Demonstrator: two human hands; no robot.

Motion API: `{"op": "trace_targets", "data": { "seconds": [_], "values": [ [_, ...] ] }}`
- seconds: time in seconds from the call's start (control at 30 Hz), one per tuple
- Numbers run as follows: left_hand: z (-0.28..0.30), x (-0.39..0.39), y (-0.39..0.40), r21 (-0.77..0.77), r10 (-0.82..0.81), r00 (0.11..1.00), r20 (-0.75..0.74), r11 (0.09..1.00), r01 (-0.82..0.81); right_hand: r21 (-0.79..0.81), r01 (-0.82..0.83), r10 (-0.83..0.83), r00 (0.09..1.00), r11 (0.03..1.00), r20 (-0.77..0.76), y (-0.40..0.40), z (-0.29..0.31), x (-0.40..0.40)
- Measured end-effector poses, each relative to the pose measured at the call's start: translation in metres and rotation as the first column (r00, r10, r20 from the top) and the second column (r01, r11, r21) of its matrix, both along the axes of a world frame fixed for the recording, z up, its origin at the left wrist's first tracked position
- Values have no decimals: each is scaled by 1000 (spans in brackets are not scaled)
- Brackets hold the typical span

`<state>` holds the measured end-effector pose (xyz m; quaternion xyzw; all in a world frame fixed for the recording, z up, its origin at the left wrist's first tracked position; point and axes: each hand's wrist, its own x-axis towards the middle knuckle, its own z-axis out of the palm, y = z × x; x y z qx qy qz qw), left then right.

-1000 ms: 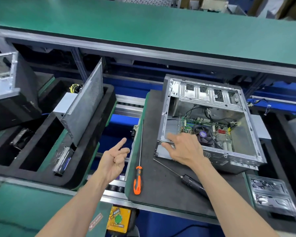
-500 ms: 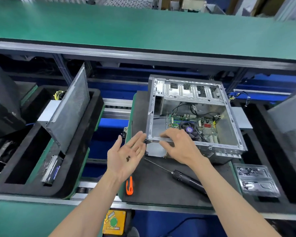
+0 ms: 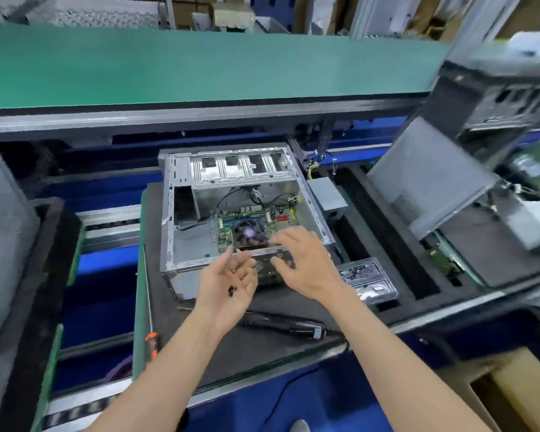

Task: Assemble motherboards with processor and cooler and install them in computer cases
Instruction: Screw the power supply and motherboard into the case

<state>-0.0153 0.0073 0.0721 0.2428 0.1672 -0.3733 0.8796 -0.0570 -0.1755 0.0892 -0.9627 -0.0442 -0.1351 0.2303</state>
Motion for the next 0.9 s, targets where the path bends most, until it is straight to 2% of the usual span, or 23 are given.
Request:
{"op": "trace_targets", "data": {
  "seconds": [0.1, 0.27, 0.4, 0.47, 0.53, 0.6, 0.67, 0.7, 0.77, 0.9],
  "values": [
    [-4, -8, -43, 3, -104, 994, -27, 995, 104, -11, 49, -49, 999, 999, 23, -35, 3, -18],
    [-16, -24, -116, 78, -294, 955, 30, 954, 291, -14, 122, -122, 992, 992, -22, -109, -4, -44],
    [-35, -27, -167, 344, -436, 894, 109, 860, 377, 32, 181, -175, 975, 983, -135, -174, -22, -59],
    [-49, -27, -186, 537, -530, 836, 144, 751, 384, 36, 198, -187, 961, 980, -204, -201, -35, -62],
    [-62, -27, -202, 749, -633, 752, 182, 585, 311, 35, 197, -182, 948, 980, -263, -224, -51, -63],
    [-72, -30, -212, 909, -730, 651, 208, 390, 146, 36, 189, -169, 936, 981, -307, -241, -67, -64],
    [-80, -32, -220, 974, -806, 551, 214, 216, -63, 22, 176, -157, 926, 984, -343, -252, -82, -62],
    [-84, -34, -223, 977, -833, 512, 210, 158, -145, 15, 169, -153, 923, 986, -353, -256, -89, -62],
    [-92, -36, -230, 965, -871, 447, 203, 101, -243, 3, 157, -146, 923, 988, -357, -261, -101, -62],
    [-101, -33, -245, 936, -933, 306, 191, 80, -342, 25, 140, -122, 924, 990, -362, -265, -122, -66]
  ]
}}
